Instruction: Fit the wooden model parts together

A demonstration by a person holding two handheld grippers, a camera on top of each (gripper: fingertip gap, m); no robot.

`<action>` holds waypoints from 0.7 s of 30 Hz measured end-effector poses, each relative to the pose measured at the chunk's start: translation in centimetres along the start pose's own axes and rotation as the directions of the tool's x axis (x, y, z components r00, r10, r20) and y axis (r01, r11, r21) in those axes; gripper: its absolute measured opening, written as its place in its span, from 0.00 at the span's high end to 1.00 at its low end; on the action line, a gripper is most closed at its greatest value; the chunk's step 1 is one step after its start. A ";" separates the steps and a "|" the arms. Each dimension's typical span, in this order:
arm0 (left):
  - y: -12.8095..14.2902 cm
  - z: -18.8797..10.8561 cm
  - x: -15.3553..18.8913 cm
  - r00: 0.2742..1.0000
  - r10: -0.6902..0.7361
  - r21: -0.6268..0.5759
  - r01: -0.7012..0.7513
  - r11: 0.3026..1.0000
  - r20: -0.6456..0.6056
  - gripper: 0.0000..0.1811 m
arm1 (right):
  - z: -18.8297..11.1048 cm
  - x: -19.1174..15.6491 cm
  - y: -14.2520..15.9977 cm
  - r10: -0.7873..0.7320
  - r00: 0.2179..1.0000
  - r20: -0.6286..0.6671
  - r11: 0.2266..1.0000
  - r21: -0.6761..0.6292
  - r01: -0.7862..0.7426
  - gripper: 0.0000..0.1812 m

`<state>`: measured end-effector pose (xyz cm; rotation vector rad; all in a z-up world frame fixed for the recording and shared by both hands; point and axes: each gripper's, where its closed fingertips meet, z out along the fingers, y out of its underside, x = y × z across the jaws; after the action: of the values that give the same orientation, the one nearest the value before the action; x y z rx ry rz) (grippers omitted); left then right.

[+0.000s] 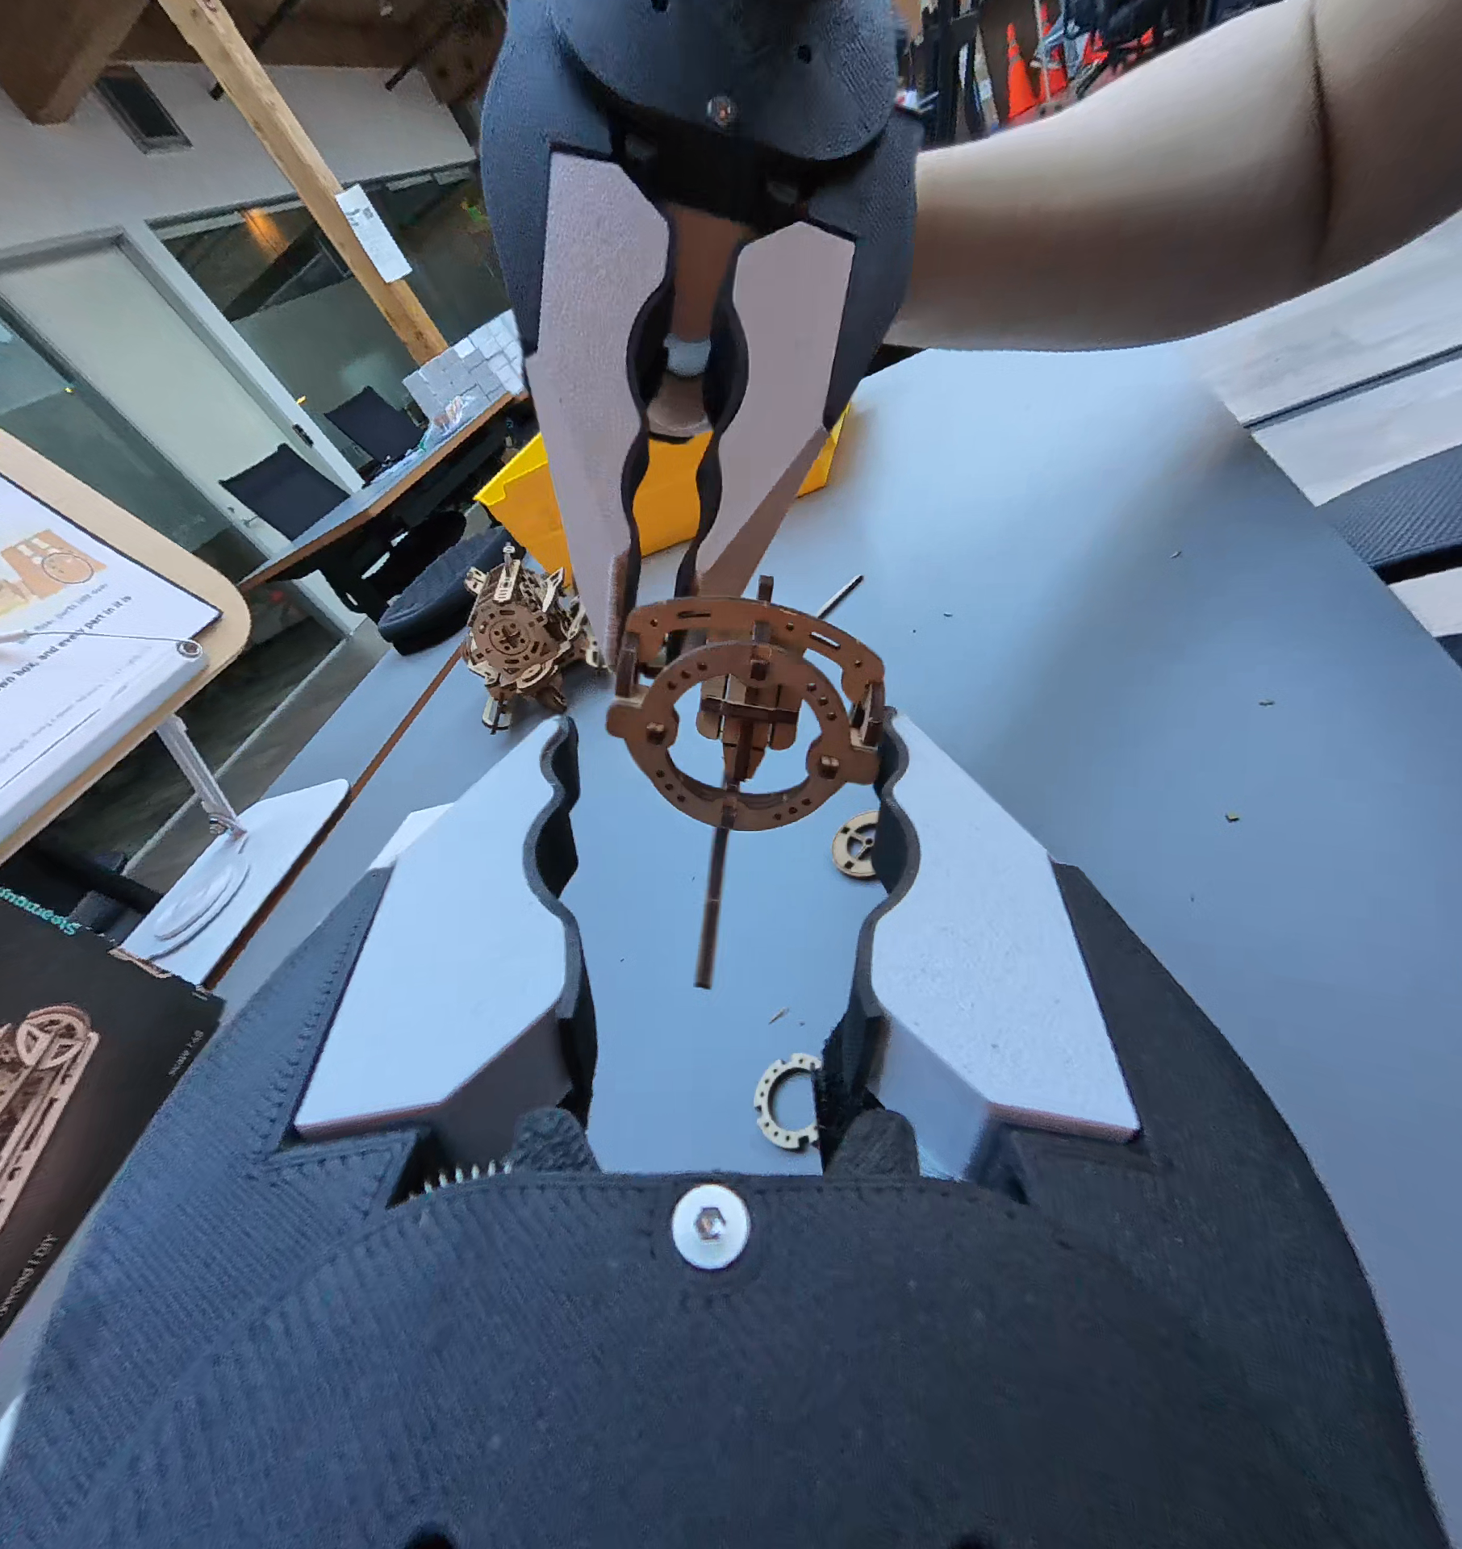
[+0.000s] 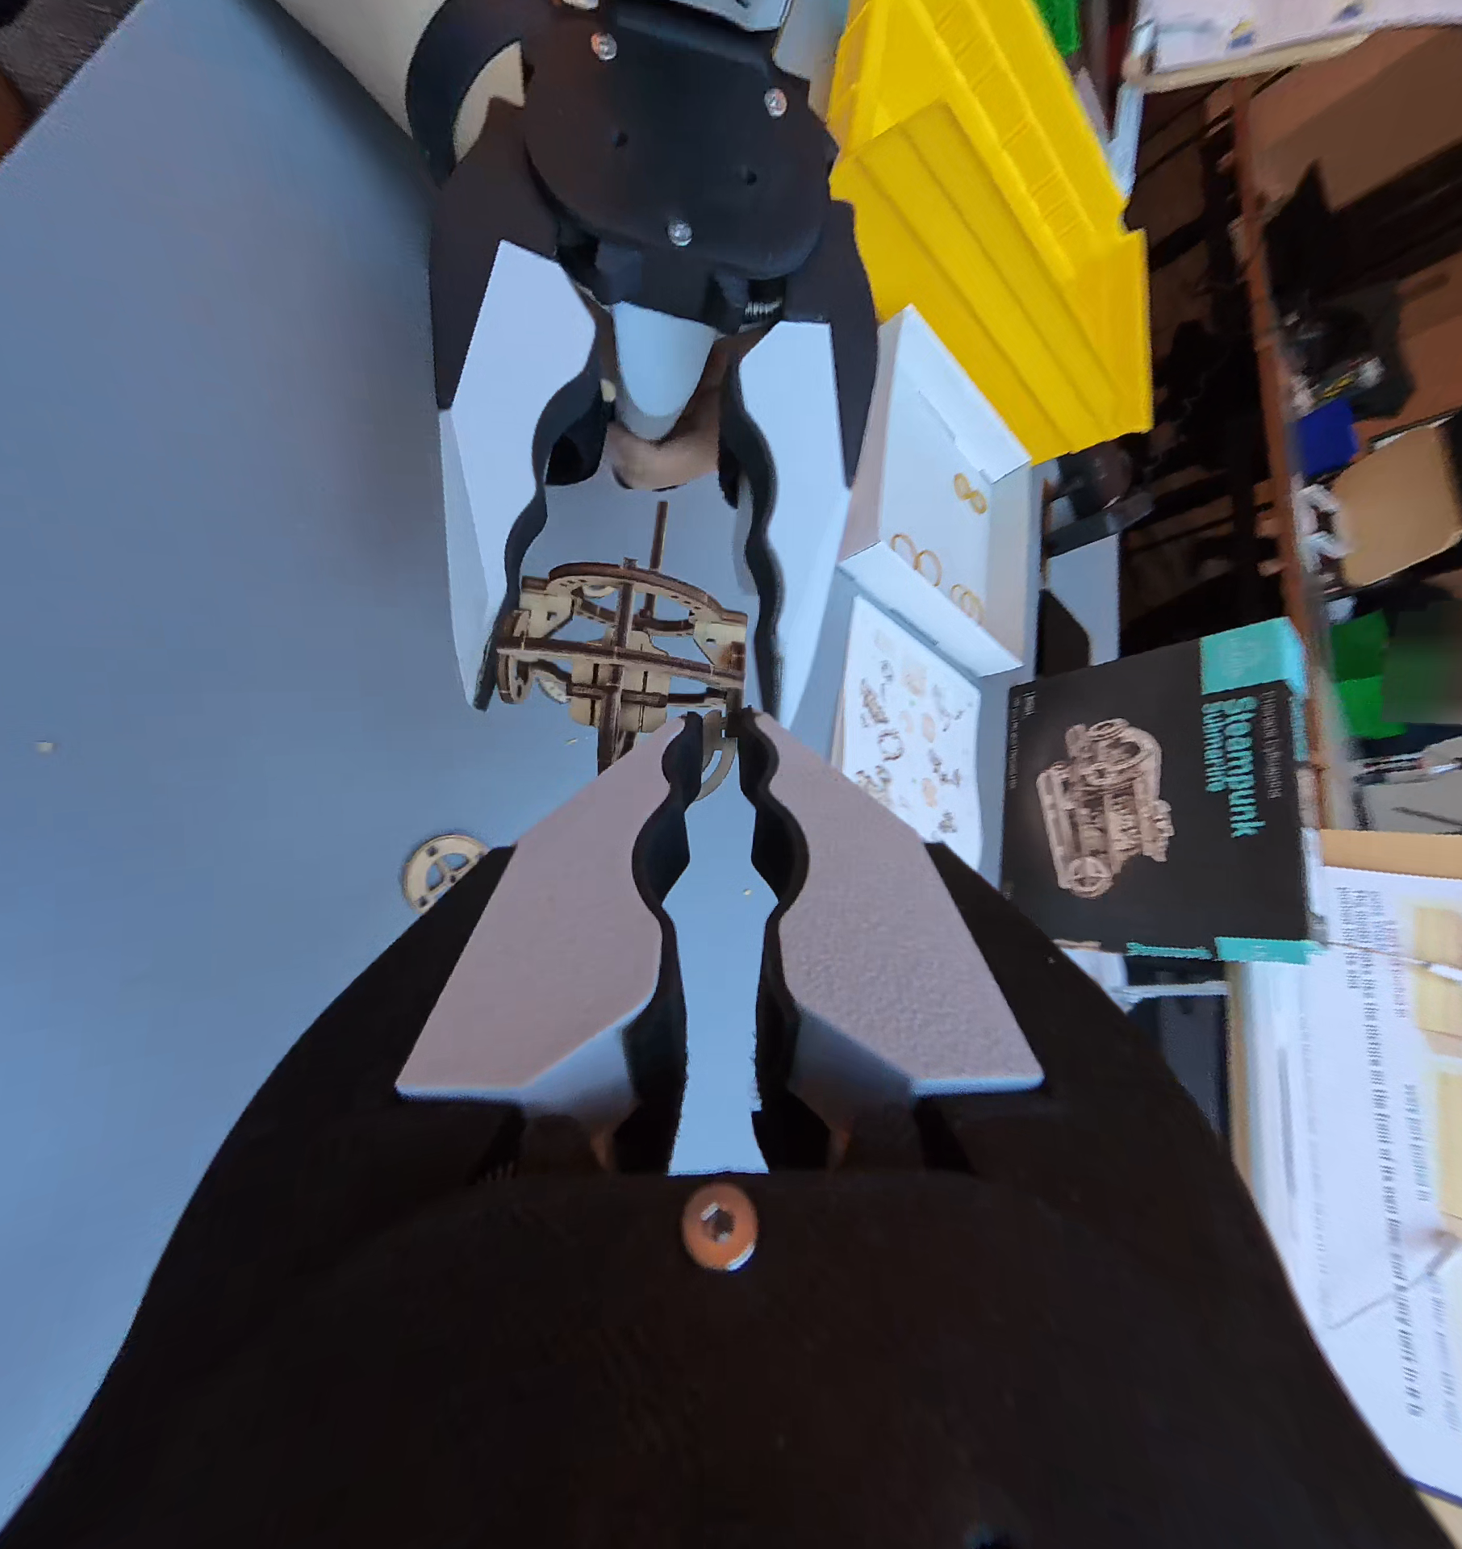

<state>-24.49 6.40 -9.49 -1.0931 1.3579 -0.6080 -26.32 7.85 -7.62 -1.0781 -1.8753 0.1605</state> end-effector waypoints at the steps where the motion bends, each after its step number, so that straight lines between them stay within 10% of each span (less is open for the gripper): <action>1: 0.0 0.0 0.1 1.000 0.019 -0.003 -0.019 1.000 0.003 0.64 | -0.1 0.1 -0.1 -0.020 1.000 -0.024 1.000 0.009 0.020 0.96; 12: -0.4 -0.1 0.2 0.942 0.325 -0.101 -0.317 0.943 0.083 0.67 | -0.6 1.1 -0.7 -0.164 0.957 -0.241 0.982 0.048 0.180 0.83; 21: -1.3 -0.2 -0.1 0.941 0.320 -0.087 -0.311 0.946 0.111 0.67 | -0.4 0.5 -1.1 -0.239 0.947 -0.214 0.968 0.026 0.250 0.96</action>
<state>-24.44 5.89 -8.26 -0.9240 1.4159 -0.2554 -26.79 7.38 -6.50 -0.7852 -1.7846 -0.0458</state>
